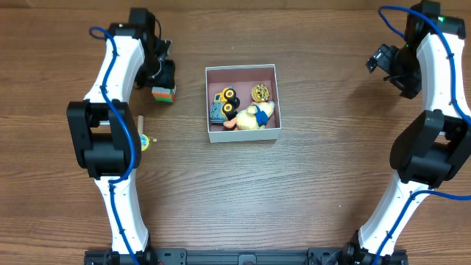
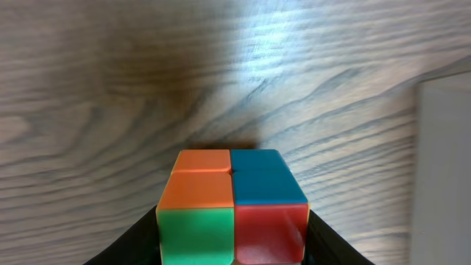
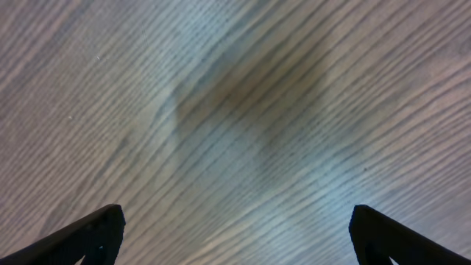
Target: Pack container
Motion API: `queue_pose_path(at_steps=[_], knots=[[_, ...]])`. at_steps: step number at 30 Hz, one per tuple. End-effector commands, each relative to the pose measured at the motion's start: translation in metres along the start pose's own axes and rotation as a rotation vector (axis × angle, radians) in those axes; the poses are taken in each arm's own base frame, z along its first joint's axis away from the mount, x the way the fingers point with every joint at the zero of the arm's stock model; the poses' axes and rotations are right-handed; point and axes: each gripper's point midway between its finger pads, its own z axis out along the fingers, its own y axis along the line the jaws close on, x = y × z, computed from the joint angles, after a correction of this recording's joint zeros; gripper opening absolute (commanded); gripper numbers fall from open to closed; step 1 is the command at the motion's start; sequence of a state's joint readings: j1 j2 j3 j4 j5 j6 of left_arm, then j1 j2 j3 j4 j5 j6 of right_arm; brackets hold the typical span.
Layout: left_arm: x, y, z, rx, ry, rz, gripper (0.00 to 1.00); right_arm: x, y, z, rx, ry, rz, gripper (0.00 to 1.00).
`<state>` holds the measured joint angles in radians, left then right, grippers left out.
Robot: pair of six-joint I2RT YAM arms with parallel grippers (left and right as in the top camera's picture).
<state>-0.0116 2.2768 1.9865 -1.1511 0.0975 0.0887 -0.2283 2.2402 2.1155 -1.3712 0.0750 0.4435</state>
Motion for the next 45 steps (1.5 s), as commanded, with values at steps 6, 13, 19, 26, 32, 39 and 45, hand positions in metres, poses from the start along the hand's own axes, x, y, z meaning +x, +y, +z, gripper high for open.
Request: queue_pose_path(at_steps=[6, 13, 19, 26, 32, 39, 45], knots=[[-0.031, -0.027, -0.06, 0.057, -0.107, 0.052, 0.43, -0.003, 0.002, -0.001, -0.008, -0.017, -0.003, 1.0], [-0.036, -0.106, -0.082, 0.109, -0.145, 0.207, 0.41, -0.003, 0.002, -0.001, -0.008, -0.017, -0.003, 1.0], [-0.032, -0.175, -0.086, 0.103, -0.178, 0.381, 0.41, -0.003, 0.002, -0.001, -0.008, -0.017, -0.003, 1.0], [-0.035, -0.207, -0.1, 0.052, -0.243, 0.456, 0.46, -0.003, 0.002, -0.001, -0.008, -0.017, -0.002, 1.0], [-0.029, -0.219, -0.098, 0.066, -0.232, 0.481, 0.47, -0.003, 0.002, -0.001, -0.008, -0.017, -0.003, 1.0], [-0.031, -0.234, -0.092, 0.118, -0.239, 0.496, 0.49, -0.003, 0.002, -0.001, -0.008, -0.017, -0.003, 1.0], [-0.028, -0.234, -0.072, 0.12, -0.193, 0.492, 0.49, -0.003, 0.002, -0.001, -0.008, -0.017, -0.003, 1.0]])
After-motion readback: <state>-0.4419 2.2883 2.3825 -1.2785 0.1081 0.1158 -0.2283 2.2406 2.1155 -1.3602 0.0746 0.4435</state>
